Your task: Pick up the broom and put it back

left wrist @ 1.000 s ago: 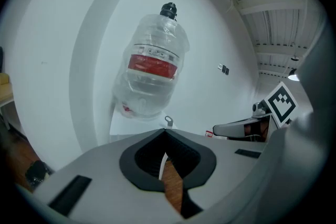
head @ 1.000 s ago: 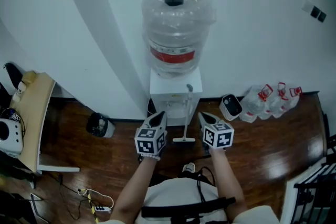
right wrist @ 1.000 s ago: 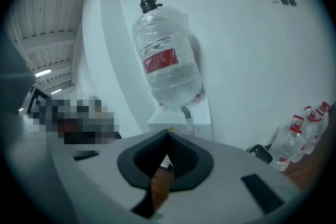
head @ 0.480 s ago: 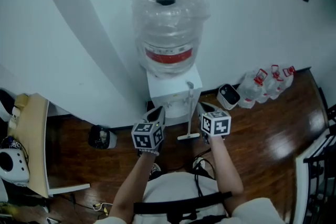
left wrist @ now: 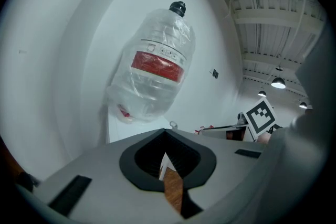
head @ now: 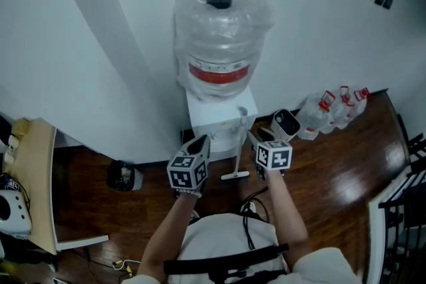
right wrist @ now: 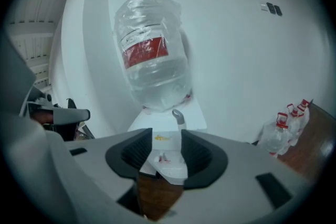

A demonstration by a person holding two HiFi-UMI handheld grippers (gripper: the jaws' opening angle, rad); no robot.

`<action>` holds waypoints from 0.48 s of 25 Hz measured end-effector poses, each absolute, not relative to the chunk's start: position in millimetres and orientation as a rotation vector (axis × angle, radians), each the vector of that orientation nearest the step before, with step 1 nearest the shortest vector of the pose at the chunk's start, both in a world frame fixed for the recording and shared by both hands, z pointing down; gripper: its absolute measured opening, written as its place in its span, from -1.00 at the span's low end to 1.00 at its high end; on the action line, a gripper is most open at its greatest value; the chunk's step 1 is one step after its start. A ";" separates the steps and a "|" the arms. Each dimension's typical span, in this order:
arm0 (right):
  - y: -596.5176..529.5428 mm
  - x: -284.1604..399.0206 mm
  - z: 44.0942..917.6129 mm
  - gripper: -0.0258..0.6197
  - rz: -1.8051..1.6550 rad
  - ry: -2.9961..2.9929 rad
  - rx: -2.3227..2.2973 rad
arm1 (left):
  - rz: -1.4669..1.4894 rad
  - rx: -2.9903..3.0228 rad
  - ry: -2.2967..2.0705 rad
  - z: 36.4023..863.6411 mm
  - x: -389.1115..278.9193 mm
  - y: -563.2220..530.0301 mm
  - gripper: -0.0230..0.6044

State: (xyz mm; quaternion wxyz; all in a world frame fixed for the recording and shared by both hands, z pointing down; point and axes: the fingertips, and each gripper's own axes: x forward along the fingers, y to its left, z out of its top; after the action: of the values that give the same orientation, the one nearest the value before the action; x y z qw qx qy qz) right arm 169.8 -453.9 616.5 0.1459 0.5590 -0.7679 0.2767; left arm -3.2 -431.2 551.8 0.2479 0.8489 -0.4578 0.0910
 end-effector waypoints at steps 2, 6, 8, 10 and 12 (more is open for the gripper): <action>-466.9 167.1 622.8 -0.21 0.783 -2.214 1.575 | 0.248 2.313 -1.253 554.0 -2.4 -432.1 -0.97; -496.6 161.4 639.3 -0.17 0.745 -2.229 1.513 | 0.246 2.297 -1.279 558.4 -3.9 -432.8 -0.97; -511.8 159.4 648.7 -0.17 0.716 -2.229 1.497 | 0.244 2.286 -1.293 559.2 -5.2 -431.7 -0.97; -526.2 157.8 659.1 -0.17 0.691 -2.214 1.475 | 0.245 2.279 -1.309 558.9 -5.6 -430.0 -0.97; -538.3 158.1 669.9 -0.17 0.678 -2.190 1.453 | 0.245 2.270 -1.322 559.6 -5.3 -427.2 -0.97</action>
State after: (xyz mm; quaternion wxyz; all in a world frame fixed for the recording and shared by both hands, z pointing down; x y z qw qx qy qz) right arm 158.1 -538.3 669.9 0.2121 0.5230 -0.7886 0.2441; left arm -5.3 -427.2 559.6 0.2491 0.8334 -0.4851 0.0899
